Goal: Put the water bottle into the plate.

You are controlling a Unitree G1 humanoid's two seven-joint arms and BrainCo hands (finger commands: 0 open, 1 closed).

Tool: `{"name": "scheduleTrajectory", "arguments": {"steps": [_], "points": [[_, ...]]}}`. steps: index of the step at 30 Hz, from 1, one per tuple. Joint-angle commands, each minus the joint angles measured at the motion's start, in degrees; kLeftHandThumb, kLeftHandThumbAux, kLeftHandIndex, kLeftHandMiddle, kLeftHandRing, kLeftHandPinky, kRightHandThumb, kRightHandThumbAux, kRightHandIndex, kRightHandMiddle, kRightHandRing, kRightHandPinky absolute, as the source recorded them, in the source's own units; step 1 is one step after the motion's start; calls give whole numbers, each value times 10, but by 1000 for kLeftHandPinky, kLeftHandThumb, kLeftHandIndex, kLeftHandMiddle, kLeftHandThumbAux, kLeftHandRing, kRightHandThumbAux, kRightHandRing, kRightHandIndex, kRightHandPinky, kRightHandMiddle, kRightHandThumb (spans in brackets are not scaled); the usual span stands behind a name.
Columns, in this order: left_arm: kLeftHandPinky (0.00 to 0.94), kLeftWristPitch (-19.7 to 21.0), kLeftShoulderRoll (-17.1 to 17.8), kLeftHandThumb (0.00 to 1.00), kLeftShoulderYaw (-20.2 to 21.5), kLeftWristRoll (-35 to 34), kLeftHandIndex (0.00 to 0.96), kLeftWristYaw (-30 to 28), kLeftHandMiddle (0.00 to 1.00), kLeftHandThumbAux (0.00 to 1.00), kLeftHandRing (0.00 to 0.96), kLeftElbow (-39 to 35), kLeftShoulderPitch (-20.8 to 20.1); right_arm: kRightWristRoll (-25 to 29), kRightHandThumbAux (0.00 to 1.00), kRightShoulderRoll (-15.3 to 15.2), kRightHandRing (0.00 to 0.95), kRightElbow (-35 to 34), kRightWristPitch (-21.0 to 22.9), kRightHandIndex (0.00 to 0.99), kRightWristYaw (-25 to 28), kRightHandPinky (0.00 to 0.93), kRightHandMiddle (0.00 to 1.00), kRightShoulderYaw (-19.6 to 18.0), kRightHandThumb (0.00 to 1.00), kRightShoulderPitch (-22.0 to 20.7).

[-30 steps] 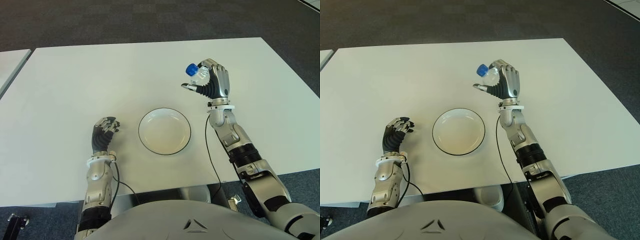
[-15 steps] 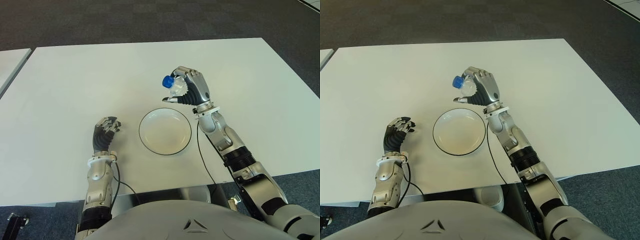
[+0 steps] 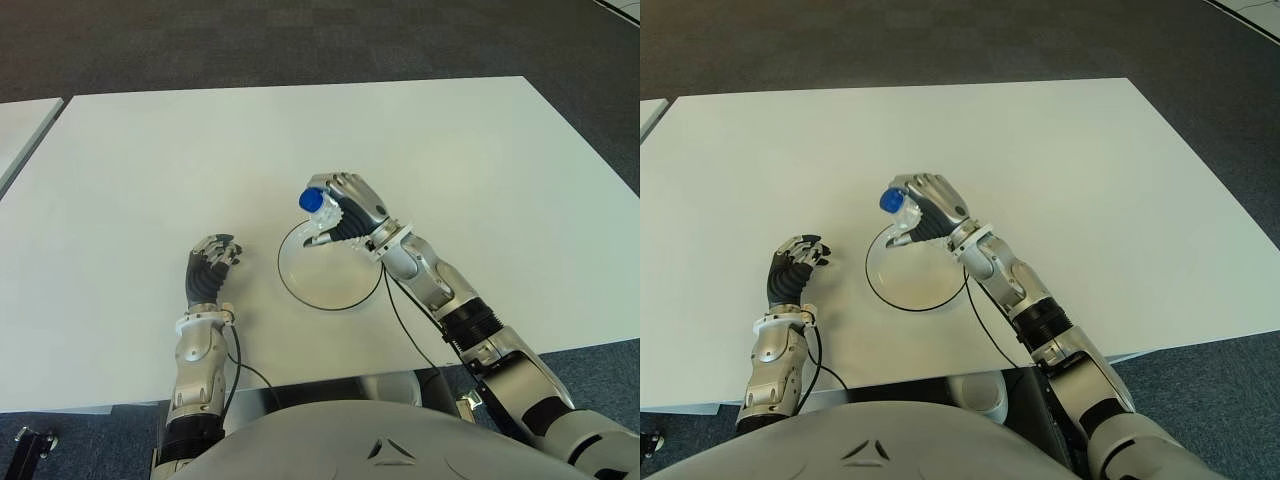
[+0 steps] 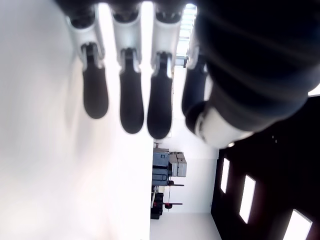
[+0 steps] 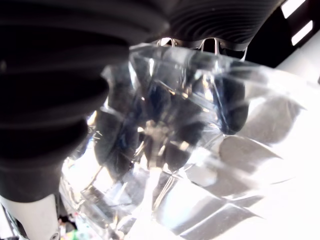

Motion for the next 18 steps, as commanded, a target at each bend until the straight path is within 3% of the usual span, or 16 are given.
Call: {"name": "scheduleTrajectory", "arguments": {"steps": [1, 9, 18], "points": [[495, 12, -6, 706, 2, 4, 429, 9, 523, 714, 498, 5, 11, -2, 717, -5, 882, 0, 20, 438, 60, 893, 864, 12, 727, 2], [497, 10, -5, 706, 2, -3, 429, 2, 522, 715, 501, 7, 11, -40, 718, -14, 894, -22, 71, 435, 151, 894, 863, 37, 723, 3], [486, 11, -2, 706, 4, -1, 428, 3, 508, 715, 487, 8, 10, -77, 718, -13, 897, -17, 101, 437, 180, 893, 863, 57, 723, 4]]}}
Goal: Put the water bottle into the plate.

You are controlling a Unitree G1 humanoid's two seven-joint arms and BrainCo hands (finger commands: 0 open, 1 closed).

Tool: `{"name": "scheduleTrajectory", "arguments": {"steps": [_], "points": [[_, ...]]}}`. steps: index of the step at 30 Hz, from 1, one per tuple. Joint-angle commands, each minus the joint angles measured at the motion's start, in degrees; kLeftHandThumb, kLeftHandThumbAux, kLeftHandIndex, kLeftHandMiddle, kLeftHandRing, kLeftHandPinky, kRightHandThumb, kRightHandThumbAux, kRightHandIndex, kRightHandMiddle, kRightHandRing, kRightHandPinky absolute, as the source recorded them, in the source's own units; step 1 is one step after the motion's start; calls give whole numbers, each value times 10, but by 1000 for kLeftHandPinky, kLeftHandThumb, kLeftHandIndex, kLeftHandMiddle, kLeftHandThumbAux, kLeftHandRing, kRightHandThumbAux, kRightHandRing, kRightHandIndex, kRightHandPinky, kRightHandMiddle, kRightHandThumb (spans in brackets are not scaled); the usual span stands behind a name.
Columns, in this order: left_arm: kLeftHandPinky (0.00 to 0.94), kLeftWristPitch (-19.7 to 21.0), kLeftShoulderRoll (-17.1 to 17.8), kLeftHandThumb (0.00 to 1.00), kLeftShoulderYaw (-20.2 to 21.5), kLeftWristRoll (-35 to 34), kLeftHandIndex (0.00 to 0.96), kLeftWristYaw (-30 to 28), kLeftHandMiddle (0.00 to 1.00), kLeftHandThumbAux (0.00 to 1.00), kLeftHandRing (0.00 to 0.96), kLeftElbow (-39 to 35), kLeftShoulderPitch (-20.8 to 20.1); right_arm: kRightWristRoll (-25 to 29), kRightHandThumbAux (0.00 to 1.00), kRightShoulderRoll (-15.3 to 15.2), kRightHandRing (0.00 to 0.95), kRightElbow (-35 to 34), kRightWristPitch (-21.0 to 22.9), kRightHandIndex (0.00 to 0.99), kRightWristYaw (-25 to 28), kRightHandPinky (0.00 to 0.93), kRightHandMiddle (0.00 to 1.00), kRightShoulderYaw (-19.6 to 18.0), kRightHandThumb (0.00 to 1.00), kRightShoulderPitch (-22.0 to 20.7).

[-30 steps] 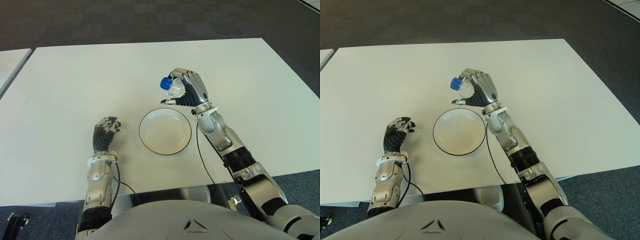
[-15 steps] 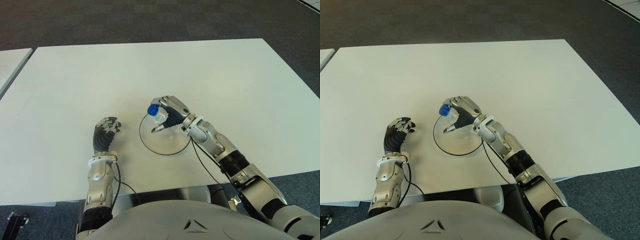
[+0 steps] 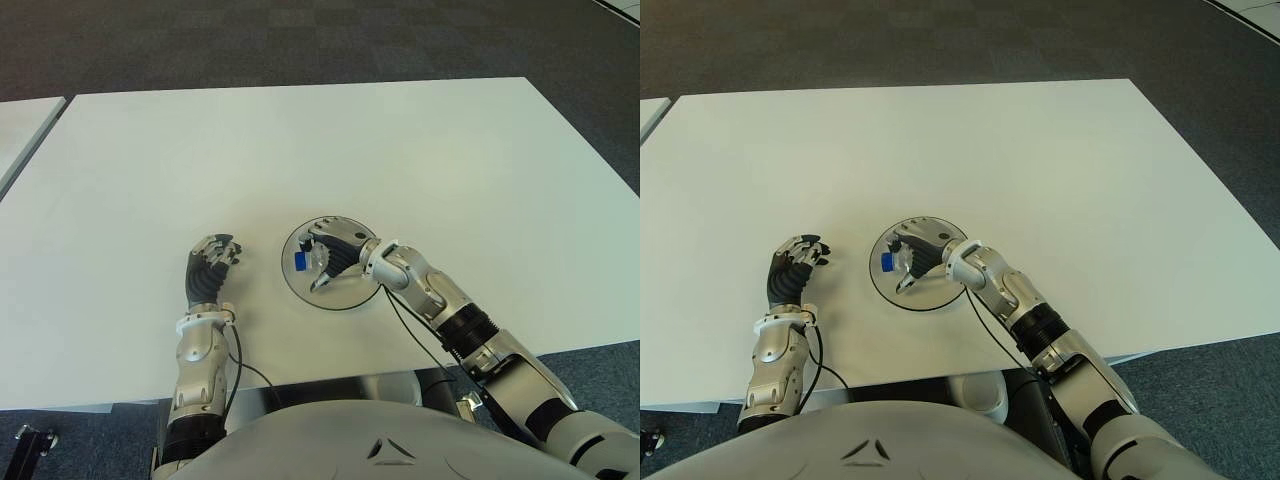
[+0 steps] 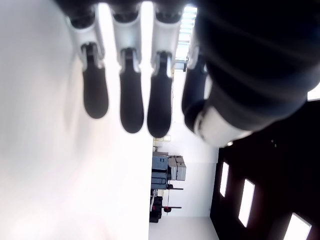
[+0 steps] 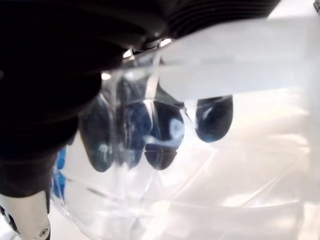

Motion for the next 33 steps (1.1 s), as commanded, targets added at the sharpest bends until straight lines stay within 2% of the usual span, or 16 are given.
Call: {"name": "scheduleTrajectory", "arguments": {"steps": [1, 10, 18, 20, 24, 26, 27, 28, 29, 30, 31, 33], "points": [[486, 11, 0, 706, 2, 1, 428, 0, 508, 715, 487, 10, 9, -22, 718, -3, 896, 9, 32, 437, 27, 892, 863, 13, 723, 3], [488, 15, 0, 706, 4, -1, 428, 0, 504, 714, 487, 6, 10, -62, 718, -2, 881, -22, 110, 431, 86, 876, 854, 31, 717, 3], [492, 12, 2, 706, 5, -2, 429, -3, 516, 715, 496, 8, 10, -90, 714, -8, 808, -42, 127, 426, 87, 806, 783, 43, 712, 10], [492, 12, 2, 706, 5, -1, 428, -3, 515, 715, 496, 7, 10, -96, 714, -11, 772, -44, 124, 424, 80, 744, 744, 46, 709, 10], [489, 16, 4, 706, 4, -1, 428, -3, 507, 715, 492, 6, 10, -104, 714, -18, 650, -45, 116, 416, 72, 620, 634, 53, 703, 9], [488, 17, 4, 706, 4, -1, 428, -4, 503, 715, 489, 6, 10, -106, 635, -22, 539, -46, 111, 297, 74, 530, 512, 56, 623, 6], [487, 17, 5, 706, 4, 0, 428, -4, 502, 715, 487, 5, 10, -106, 608, -24, 447, -45, 109, 235, 76, 463, 417, 57, 593, 5], [486, 17, 5, 706, 4, 0, 428, -4, 501, 715, 487, 6, 10, -105, 599, -26, 414, -45, 105, 213, 80, 439, 384, 59, 582, 2], [485, 17, 6, 706, 3, 0, 428, -4, 500, 715, 485, 6, 10, -105, 583, -27, 325, -45, 103, 160, 82, 371, 297, 60, 560, 1], [484, 17, 6, 706, 3, 1, 428, -3, 499, 715, 484, 6, 10, -105, 578, -31, 293, -44, 97, 141, 90, 347, 266, 64, 552, -4], [480, 18, 6, 706, 3, 1, 428, -2, 496, 715, 480, 6, 10, -104, 565, -33, 207, -43, 93, 91, 96, 274, 176, 66, 535, -7], [479, 18, 6, 706, 3, 1, 428, -2, 495, 715, 477, 6, 10, -104, 543, -36, 97, -43, 87, 37, 103, 165, 75, 70, 520, -12]]}}
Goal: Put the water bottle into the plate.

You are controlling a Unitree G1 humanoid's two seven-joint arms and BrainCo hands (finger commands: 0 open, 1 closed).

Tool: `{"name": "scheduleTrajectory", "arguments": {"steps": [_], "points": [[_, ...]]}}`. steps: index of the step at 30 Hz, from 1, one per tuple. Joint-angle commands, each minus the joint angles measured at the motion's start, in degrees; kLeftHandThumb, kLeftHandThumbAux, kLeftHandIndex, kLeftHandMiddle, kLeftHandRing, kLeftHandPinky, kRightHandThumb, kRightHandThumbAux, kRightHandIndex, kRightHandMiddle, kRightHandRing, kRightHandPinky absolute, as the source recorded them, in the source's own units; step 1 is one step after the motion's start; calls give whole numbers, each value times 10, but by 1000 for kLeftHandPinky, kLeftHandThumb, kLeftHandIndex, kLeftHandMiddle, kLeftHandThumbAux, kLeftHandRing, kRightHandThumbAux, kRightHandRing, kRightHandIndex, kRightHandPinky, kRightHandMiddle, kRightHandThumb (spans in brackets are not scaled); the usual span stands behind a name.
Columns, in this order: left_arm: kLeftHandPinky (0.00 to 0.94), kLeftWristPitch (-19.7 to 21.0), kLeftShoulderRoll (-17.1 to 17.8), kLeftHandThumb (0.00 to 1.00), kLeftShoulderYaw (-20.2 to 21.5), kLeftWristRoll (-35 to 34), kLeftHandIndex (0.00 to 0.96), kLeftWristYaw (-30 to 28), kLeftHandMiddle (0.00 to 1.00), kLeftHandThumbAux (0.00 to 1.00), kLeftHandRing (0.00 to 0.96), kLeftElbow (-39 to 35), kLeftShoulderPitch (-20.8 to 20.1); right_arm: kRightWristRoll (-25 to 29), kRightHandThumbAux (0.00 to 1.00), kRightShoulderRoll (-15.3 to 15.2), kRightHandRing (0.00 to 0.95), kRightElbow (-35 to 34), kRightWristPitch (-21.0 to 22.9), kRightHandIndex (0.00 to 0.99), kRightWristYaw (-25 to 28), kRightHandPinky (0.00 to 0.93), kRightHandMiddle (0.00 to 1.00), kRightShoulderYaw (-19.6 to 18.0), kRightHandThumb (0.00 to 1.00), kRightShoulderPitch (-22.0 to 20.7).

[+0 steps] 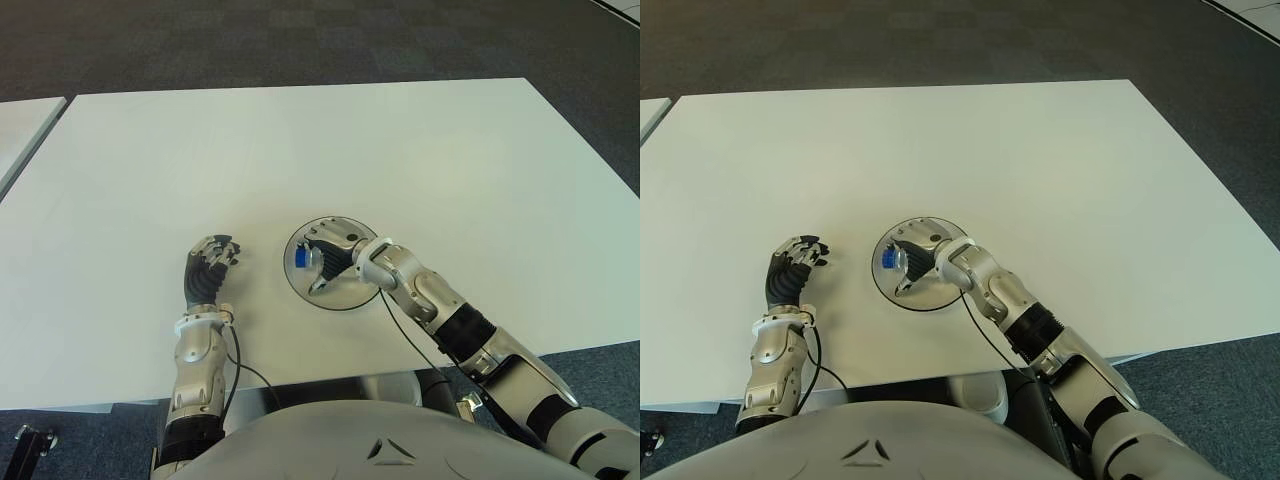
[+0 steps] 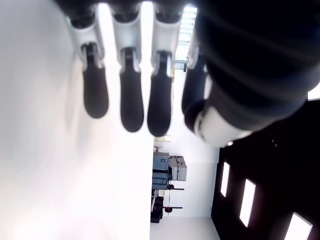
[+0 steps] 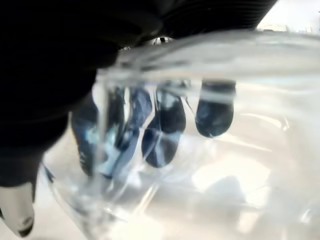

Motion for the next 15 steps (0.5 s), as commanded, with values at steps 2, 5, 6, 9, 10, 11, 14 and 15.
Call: {"name": "scheduleTrajectory", "arguments": {"steps": [2, 5, 6, 9, 10, 11, 14, 15], "points": [[481, 16, 2, 706, 1, 1, 428, -2, 497, 715, 478, 8, 7, -10, 508, -24, 49, 18, -18, 19, 38, 91, 38, 19, 523, 0], [480, 15, 3, 706, 1, 3, 428, -2, 498, 716, 480, 8, 7, -7, 429, -29, 16, 23, -30, 6, 32, 29, 12, 20, 538, -2], [480, 14, 4, 706, 1, 3, 428, -2, 498, 716, 480, 9, 7, -6, 414, -29, 12, 24, -33, 4, 30, 23, 10, 20, 540, -2], [478, 12, 4, 706, 0, 5, 428, -1, 497, 716, 479, 10, 7, -3, 339, -31, 4, 30, -48, 1, 6, 7, 3, 16, 555, 1], [478, 11, 4, 706, 0, 5, 428, -1, 496, 716, 479, 10, 7, -2, 318, -32, 2, 31, -53, 0, -3, 4, 1, 15, 559, 2], [477, 11, 5, 706, 0, 6, 428, -1, 495, 716, 478, 11, 6, -3, 292, -32, 1, 33, -55, 0, -9, 3, 1, 14, 563, 2], [475, 11, 5, 705, 0, 7, 428, 1, 494, 716, 477, 12, 6, -5, 247, -31, 0, 37, -59, 0, -29, 0, 0, 11, 573, 6], [475, 11, 4, 705, 0, 8, 428, 1, 493, 716, 476, 12, 6, -6, 238, -31, 0, 38, -59, 0, -36, 0, 0, 10, 575, 7]]}}
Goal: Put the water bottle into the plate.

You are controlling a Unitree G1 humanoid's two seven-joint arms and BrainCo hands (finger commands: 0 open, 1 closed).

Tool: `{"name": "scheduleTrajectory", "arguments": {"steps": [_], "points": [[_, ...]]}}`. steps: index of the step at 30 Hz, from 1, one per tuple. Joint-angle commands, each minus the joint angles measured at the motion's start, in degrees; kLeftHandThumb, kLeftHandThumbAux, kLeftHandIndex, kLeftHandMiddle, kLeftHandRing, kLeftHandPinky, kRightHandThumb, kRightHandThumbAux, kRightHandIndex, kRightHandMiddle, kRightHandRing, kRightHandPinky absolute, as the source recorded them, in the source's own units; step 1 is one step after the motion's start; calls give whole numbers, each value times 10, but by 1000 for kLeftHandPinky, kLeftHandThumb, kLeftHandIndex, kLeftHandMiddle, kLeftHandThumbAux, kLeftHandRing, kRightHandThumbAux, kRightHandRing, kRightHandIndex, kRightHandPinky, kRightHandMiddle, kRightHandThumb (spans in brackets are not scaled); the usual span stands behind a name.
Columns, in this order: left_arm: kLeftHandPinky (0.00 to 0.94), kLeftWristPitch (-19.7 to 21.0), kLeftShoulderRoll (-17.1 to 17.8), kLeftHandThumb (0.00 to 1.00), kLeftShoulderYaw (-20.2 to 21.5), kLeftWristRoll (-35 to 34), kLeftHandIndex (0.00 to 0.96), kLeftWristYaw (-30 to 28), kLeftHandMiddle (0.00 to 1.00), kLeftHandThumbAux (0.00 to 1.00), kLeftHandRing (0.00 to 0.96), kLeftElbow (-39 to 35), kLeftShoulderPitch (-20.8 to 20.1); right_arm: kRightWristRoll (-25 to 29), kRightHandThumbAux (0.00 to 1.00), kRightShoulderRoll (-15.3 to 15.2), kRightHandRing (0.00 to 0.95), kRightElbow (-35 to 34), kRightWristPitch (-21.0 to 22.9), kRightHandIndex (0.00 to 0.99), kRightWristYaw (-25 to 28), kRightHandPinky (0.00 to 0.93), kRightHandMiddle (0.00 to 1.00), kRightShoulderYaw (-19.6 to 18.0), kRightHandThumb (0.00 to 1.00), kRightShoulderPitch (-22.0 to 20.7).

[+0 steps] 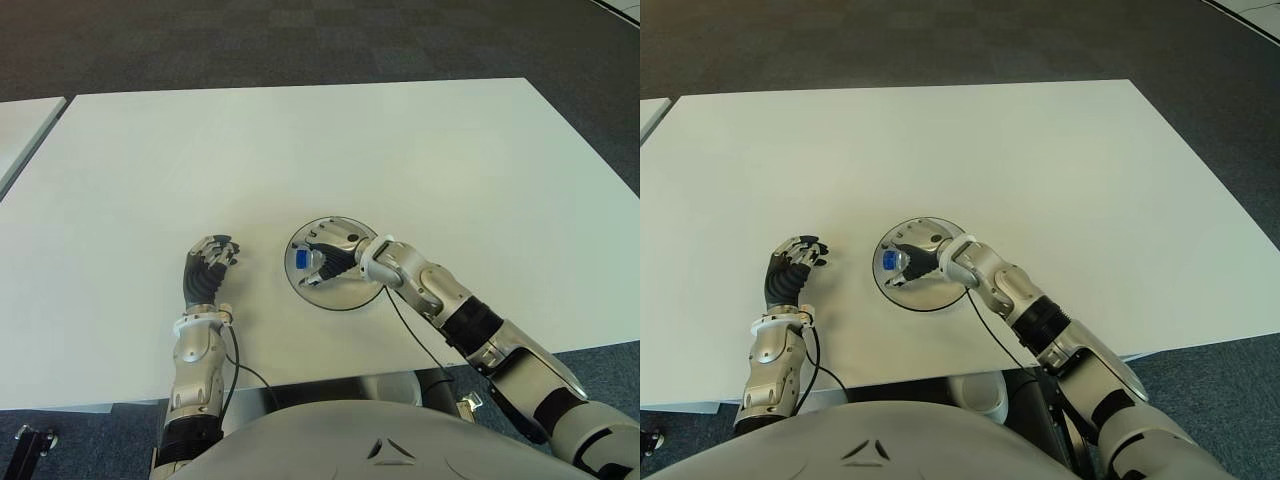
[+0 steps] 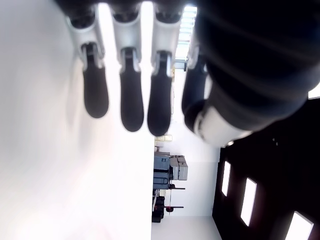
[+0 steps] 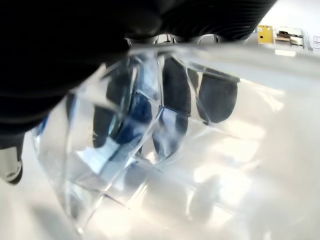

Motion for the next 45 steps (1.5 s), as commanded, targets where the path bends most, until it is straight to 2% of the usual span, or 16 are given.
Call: {"name": "scheduleTrajectory", "arguments": {"steps": [1, 9, 18, 26, 33, 36, 42, 45], "points": [[476, 12, 0, 705, 0, 5, 428, 2, 493, 716, 476, 11, 6, -8, 222, -10, 0, 22, -4, 0, -17, 0, 0, 2, 580, 22], [477, 15, -2, 705, 1, 4, 428, 2, 496, 715, 476, 11, 5, -2, 162, -12, 0, 25, -11, 0, -51, 0, 0, -5, 599, 31], [489, 15, -3, 706, 1, -1, 428, 0, 501, 715, 483, 11, 4, 12, 145, -10, 0, 19, -26, 0, -110, 0, 0, -26, 595, 52], [491, 7, -3, 706, 1, -2, 428, -2, 511, 715, 492, 15, 2, 8, 139, -9, 0, 13, -55, 0, -216, 0, 0, -49, 526, 69], [492, 4, -2, 706, 0, 1, 429, 0, 515, 715, 492, 18, 1, -21, 159, -23, 0, -15, -67, 0, -362, 0, 0, -86, 477, 97], [498, 6, -2, 706, 1, 0, 429, 0, 522, 715, 498, 16, 2, -30, 174, -27, 0, -34, -58, 0, -396, 0, 0, -100, 467, 114], [505, 7, 1, 706, 1, 0, 429, -3, 533, 715, 508, 16, 1, -42, 192, -39, 0, -84, -43, 0, -431, 0, 0, -131, 459, 154], [500, 10, 2, 706, 0, 2, 429, -2, 532, 715, 508, 14, 1, -53, 189, -36, 0, -101, -29, 0, -462, 0, 0, -147, 464, 169]]}}
